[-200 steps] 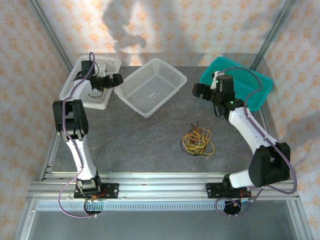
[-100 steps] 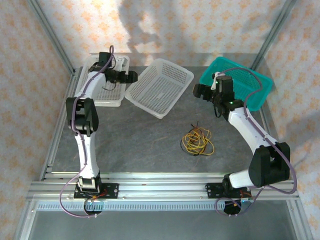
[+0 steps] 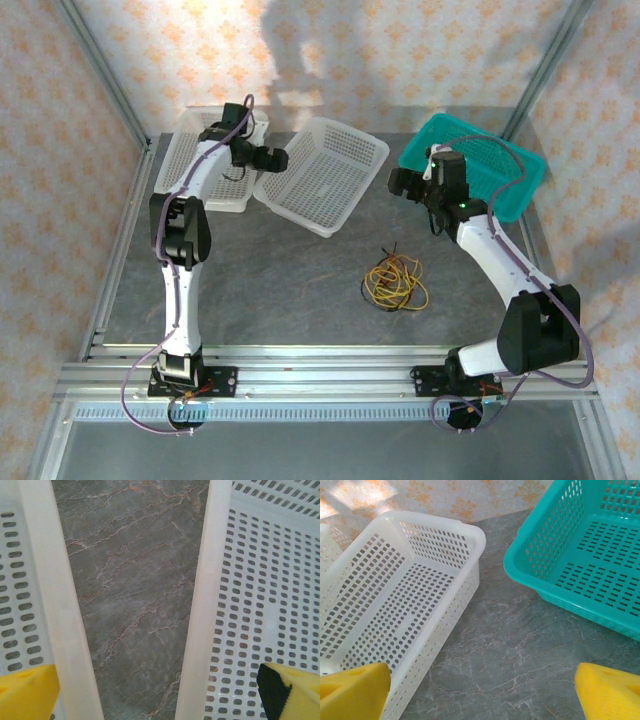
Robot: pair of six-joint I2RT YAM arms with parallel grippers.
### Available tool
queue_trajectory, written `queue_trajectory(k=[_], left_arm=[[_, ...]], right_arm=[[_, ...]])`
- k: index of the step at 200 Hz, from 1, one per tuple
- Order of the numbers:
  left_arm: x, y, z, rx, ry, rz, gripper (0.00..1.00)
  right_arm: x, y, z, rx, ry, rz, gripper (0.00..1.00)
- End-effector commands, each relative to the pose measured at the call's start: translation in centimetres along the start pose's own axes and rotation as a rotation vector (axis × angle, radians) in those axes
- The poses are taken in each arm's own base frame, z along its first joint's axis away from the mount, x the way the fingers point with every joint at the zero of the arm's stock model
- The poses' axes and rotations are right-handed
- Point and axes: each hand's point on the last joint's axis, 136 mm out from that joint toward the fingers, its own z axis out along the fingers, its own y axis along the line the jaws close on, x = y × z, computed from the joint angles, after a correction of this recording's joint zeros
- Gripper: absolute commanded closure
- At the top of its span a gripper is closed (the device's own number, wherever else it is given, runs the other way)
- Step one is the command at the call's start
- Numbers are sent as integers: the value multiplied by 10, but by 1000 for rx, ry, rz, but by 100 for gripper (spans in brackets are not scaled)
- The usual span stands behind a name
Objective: Untangle the cables
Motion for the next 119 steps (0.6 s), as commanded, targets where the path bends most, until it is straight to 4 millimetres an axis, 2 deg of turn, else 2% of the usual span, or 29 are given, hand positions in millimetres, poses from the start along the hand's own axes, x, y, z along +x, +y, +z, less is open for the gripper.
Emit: queue_trajectory(k=[1, 55, 119], left_arm=[[8, 3, 8, -77, 50, 33, 1], [4, 0, 17, -154, 53, 53, 1], [3, -9, 24, -150, 50, 45, 21]], right_arm=[[5, -4, 2, 25, 14, 1, 5], [4, -2, 4, 20, 18, 6, 6], [4, -2, 5, 22, 20, 4, 7]])
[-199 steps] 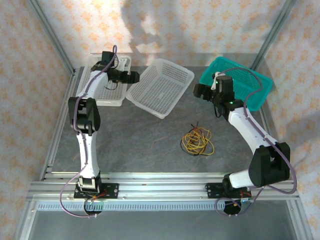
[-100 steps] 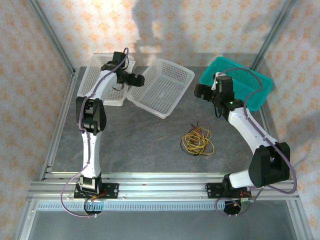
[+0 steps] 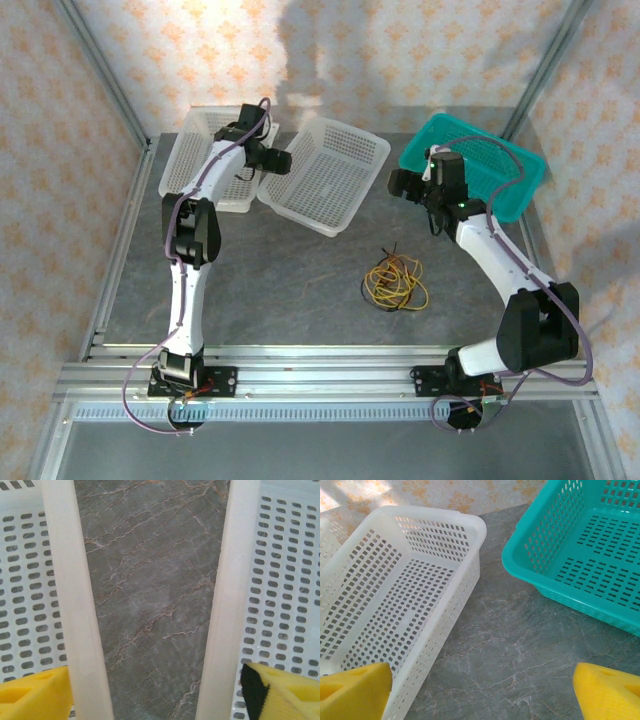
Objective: Untangle the cables
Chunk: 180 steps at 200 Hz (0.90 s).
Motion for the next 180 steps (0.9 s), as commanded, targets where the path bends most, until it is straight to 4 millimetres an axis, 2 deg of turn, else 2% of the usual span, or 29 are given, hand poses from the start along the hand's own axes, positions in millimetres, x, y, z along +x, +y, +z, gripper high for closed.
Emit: queue_trajectory(k=[1, 67, 110, 155, 180], left_arm=[[3, -8, 9, 0, 20, 1, 22], [7, -7, 12, -32, 32, -24, 35], [5, -18, 7, -23, 28, -64, 44], [5, -23, 6, -36, 1, -213, 57], [4, -29, 9, -58, -20, -262, 59]], right_arm=[[0, -1, 1, 17, 3, 0, 7], [2, -3, 1, 26, 4, -2, 7], [3, -4, 4, 27, 3, 3, 7], [4, -3, 7, 25, 6, 18, 7], [5, -4, 8, 27, 7, 24, 7]])
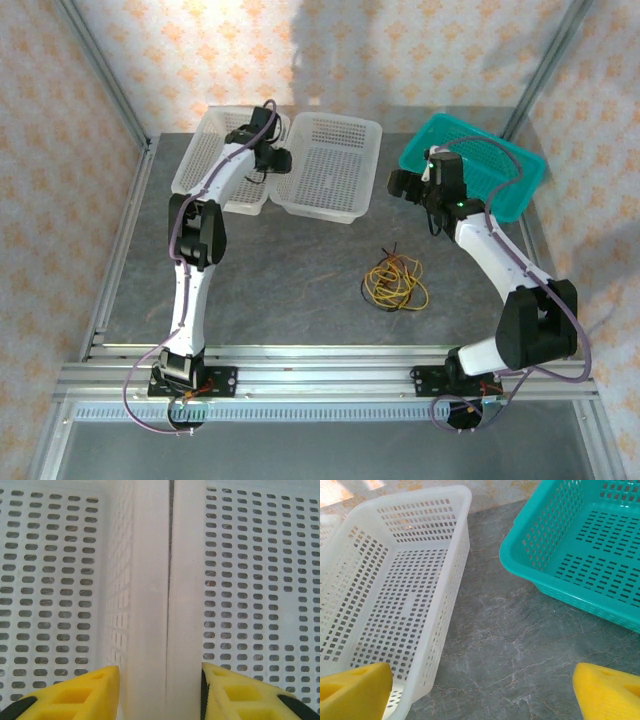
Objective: Untangle the cables
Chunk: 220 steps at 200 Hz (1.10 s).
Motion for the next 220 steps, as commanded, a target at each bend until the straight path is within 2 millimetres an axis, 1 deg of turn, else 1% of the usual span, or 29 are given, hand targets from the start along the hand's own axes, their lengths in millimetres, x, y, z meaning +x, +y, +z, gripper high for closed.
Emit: queue_trajectory(k=[1, 13, 53, 71, 90, 96, 110, 122, 132, 152, 161, 164, 169, 177, 189, 209, 213, 215, 220], left_arm=[[3, -7, 0, -32, -16, -93, 59], [2, -5, 0, -57, -27, -117, 62], [-2, -1, -1, -108, -60, -207, 67], [-3, -3, -4, -114, -70, -232, 68], [-3, -11, -6, -103, -78, -236, 68], [-3, -14, -6, -94, -79, -233, 66], [-4, -16, -6, -86, -82, -229, 56], [-6, -18, -8, -81, -88, -221, 44], [-10, -19, -13, -73, -97, -210, 37], [-22, -28, -33, -34, -137, -181, 18], [-28, -32, -45, -9, -161, -167, 3], [-30, -34, -49, 2, -170, -160, 1], [-32, -37, -55, 20, -186, -151, 1], [-38, -41, -70, 49, -219, -139, 1], [-40, -48, -88, 94, -264, -125, 1], [-43, -61, -129, 197, -370, -111, 1], [-38, -62, -127, 212, -370, -109, 1], [-41, -65, -140, 229, -397, -105, 1], [-40, -67, -151, 253, -421, -99, 1]], right_arm=[[1, -1, 3, 18, -5, 12, 7], [1, -2, 3, 21, -7, 14, 7], [1, -9, 2, 59, -9, 21, 7], [1, -18, 2, 110, -15, 36, 7], [-1, -28, 0, 155, -25, 56, 7], [-1, -30, 0, 163, -27, 62, 7], [-2, -37, 0, 182, -30, 79, 7], [-5, -43, -1, 195, -31, 94, 7], [-7, -49, 0, 211, -24, 106, 7], [-9, -61, 4, 232, 5, 118, 6], [-10, -66, 7, 239, 16, 123, 5], [-11, -67, 8, 240, 19, 123, 5], [-11, -70, 9, 243, 28, 128, 5], [-12, -74, 12, 239, 41, 142, 4], [-12, -81, 16, 231, 61, 175, 4], [-12, -99, 20, 235, 70, 250, 4], [-11, -102, 21, 233, 72, 268, 4], [-12, -104, 20, 232, 71, 275, 4], [-12, -109, 20, 231, 70, 298, 4]])
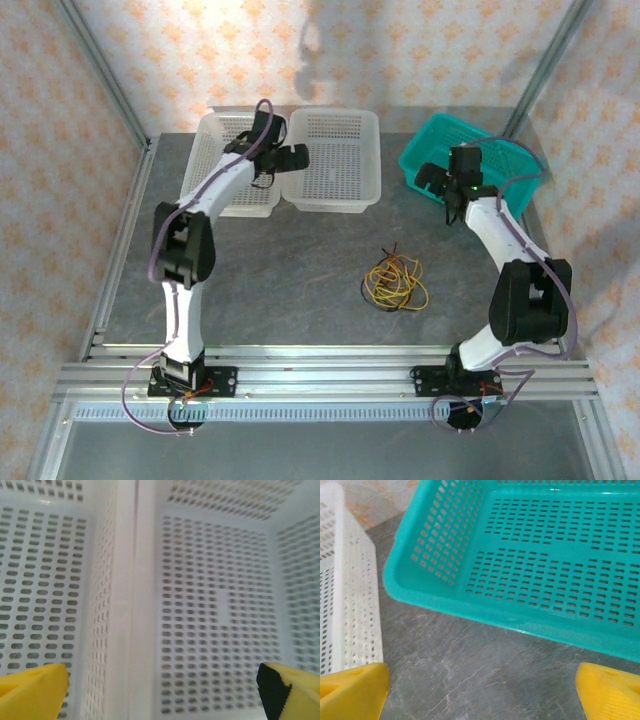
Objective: Untangle the cables
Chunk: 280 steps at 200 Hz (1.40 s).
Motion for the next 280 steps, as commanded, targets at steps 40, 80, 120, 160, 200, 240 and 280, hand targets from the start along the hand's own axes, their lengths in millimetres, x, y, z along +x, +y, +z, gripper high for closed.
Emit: queue_trajectory(k=[40, 80, 120, 160, 200, 240, 280], left_arm=[[-13, -50, -96, 257, -226, 67, 1], [31, -55, -96, 282, -165, 74, 1], [44, -63, -94, 331, -143, 76, 1], [45, -70, -92, 341, -128, 99, 1], [48, -71, -86, 325, -109, 103, 1], [52, -78, -83, 347, -91, 102, 1], [60, -96, -79, 378, -74, 124, 1]], right_arm=[[-13, -52, 8, 16, 30, 217, 4], [-8, -84, 15, 87, 35, 275, 4], [3, -99, 15, 145, 67, 274, 3], [25, -73, 17, 84, 168, 164, 3], [56, -39, 16, -9, 272, 94, 2], [74, 15, 7, -165, 327, 11, 2], [74, 39, 3, -219, 322, -35, 2]])
